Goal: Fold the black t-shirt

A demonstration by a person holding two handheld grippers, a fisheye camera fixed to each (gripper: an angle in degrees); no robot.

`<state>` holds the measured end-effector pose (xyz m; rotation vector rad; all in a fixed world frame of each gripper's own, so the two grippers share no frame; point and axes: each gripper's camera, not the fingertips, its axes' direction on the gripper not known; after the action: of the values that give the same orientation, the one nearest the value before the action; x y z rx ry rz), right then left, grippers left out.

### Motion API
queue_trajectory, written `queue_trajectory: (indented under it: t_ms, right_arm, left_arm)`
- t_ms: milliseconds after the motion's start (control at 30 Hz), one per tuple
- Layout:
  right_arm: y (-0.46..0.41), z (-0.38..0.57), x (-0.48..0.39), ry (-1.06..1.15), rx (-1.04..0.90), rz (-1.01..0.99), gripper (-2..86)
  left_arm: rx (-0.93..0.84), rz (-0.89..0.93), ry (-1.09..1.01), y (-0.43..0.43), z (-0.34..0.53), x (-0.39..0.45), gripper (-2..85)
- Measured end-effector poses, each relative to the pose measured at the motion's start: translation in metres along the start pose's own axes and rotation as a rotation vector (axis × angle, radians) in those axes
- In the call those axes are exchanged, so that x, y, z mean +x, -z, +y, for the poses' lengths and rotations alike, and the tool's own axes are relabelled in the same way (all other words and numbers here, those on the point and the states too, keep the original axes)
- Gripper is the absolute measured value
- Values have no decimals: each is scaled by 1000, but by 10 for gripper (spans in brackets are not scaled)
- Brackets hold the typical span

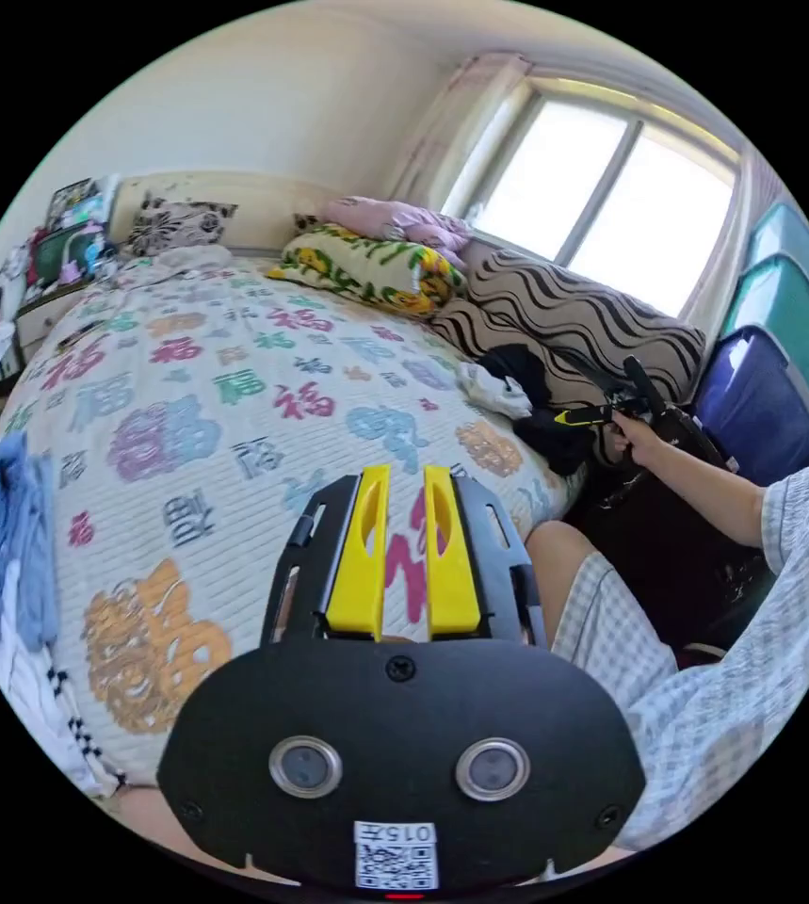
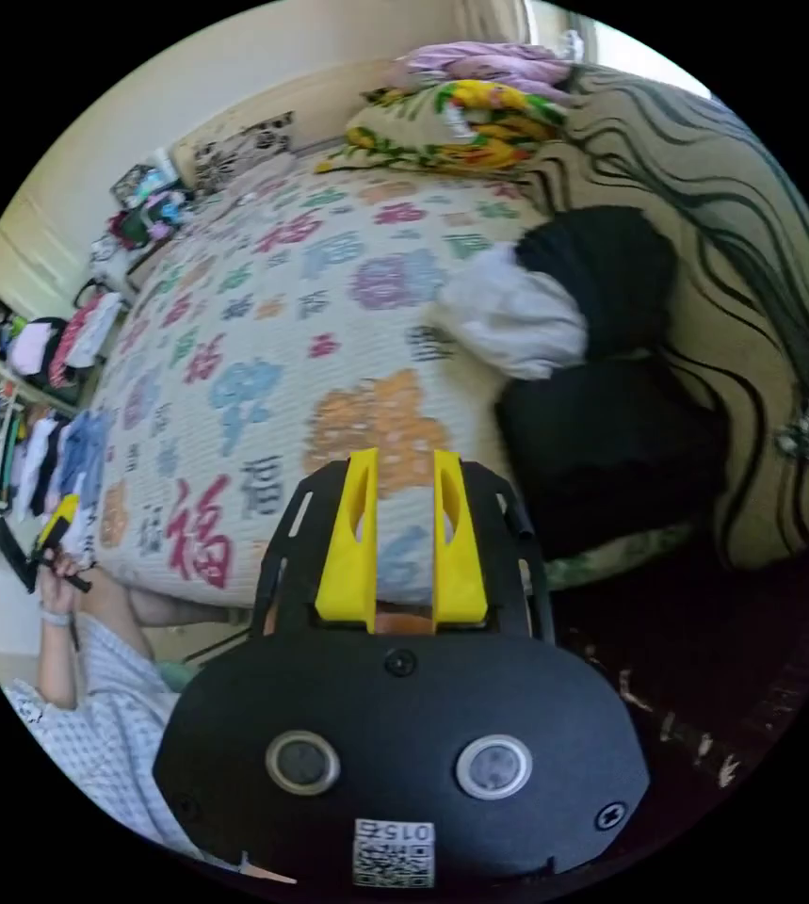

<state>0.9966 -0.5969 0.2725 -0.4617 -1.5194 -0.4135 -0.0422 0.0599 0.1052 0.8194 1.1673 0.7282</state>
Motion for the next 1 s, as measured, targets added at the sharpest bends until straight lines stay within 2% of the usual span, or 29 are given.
queue_trajectory:
  t_ms: [100,167,267,333,433,567,667,733,800,900,1000]
  right_arm:
    - [3,7,57,-58,-27,185,159]
    - [-4,8,82,-73,-74,221,162]
    - [-23,11,114,-83,-177,26,109]
    - [-20,17,128,-124,-149,-58,73]
    - [14,28,125,1,-13,-103,36]
    - [82,34,111,181,182,-458,12]
    - [129,36,80,330,252,-613,6]
    - [148,38,59,393,256,-656,5]
    - [171,45,40,472,311,-786,5]
    - [181,48,24,485,373,-991,6]
    - [174,58,11,430,431,-1143,8]
  left_arm:
    - [-16,19,-113,-67,-29,69,70]
    - [-25,58,-188,-108,-47,110,84]
    - [-99,125,-265,-187,-69,175,110]
    - [-167,173,-307,-233,-73,210,120]
    - [-252,212,-365,-292,-70,256,130]
    - [-273,245,-384,-330,-60,281,145]
    - [-257,295,-309,-328,-61,276,164]
    - [-124,238,-277,-297,-61,263,156]
    - [17,181,-263,-249,-56,237,105]
    - [144,171,-262,-193,-47,199,32]
    - [176,122,-245,-141,-36,163,18]
